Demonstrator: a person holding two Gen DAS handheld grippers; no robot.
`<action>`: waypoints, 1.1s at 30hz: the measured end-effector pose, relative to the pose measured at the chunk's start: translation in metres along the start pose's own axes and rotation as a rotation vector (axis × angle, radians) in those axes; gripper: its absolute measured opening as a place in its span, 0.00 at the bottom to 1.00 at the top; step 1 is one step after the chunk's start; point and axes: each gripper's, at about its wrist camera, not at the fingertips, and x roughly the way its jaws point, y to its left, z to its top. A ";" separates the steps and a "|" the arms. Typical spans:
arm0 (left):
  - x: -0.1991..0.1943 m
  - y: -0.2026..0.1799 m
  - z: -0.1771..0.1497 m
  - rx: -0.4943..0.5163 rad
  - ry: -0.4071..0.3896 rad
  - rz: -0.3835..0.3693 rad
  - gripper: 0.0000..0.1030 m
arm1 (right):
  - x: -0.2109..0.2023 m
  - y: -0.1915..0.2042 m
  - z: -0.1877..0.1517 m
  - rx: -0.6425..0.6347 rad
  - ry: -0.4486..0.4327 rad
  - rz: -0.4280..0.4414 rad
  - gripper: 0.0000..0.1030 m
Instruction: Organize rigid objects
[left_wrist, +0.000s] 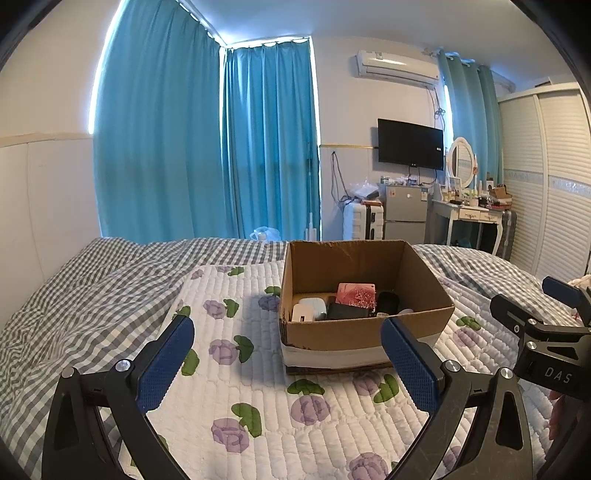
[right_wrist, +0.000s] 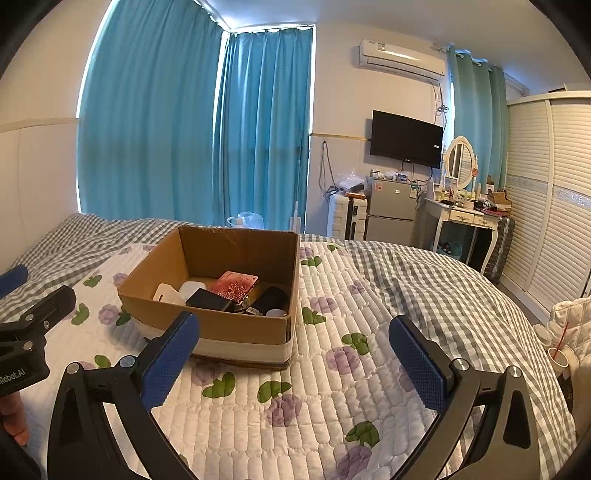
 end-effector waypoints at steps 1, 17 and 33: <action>0.000 0.000 0.000 0.000 0.001 0.001 1.00 | 0.000 -0.001 0.000 0.002 0.000 0.002 1.00; -0.001 0.001 0.000 0.000 0.007 -0.002 1.00 | 0.004 -0.001 0.000 -0.001 0.022 -0.002 1.00; 0.001 -0.001 -0.002 0.002 0.023 -0.001 1.00 | 0.006 0.000 -0.003 -0.003 0.032 -0.003 1.00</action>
